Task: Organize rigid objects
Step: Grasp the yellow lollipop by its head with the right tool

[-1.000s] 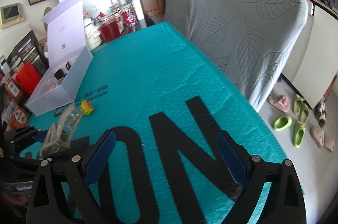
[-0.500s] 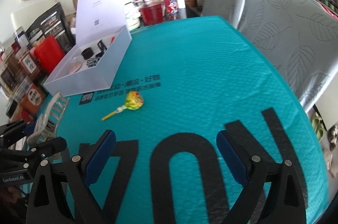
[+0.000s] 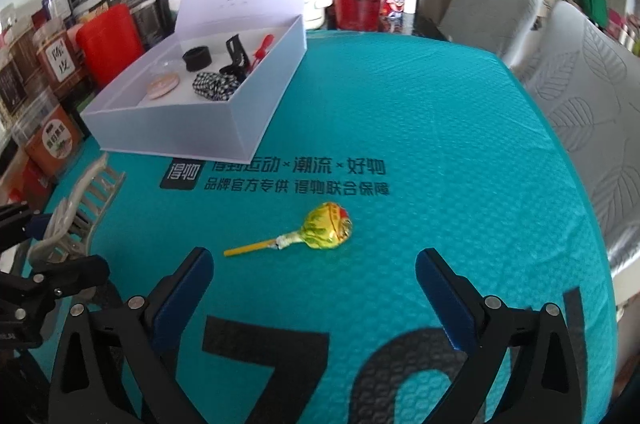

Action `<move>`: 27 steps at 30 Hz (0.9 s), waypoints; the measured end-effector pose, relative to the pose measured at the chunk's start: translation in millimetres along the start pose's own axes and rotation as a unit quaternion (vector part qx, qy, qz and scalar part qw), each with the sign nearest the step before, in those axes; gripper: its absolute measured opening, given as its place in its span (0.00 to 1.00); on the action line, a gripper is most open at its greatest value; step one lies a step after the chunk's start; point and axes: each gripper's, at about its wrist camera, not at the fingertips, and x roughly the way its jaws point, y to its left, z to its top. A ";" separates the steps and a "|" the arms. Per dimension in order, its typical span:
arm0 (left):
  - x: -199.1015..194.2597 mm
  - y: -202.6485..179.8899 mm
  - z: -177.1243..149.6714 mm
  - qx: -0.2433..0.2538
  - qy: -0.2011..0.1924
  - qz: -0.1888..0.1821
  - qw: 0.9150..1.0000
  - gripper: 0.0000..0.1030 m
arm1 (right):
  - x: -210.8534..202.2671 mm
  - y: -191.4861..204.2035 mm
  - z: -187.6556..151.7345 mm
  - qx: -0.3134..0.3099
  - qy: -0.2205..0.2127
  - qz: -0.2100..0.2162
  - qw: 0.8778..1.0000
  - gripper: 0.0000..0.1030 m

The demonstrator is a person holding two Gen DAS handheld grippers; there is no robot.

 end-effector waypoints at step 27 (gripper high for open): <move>20.0 9.6 2.2 -0.018 0.022 -0.008 1.000 0.58 | 31.2 13.9 8.6 -0.095 0.009 0.046 0.994 0.98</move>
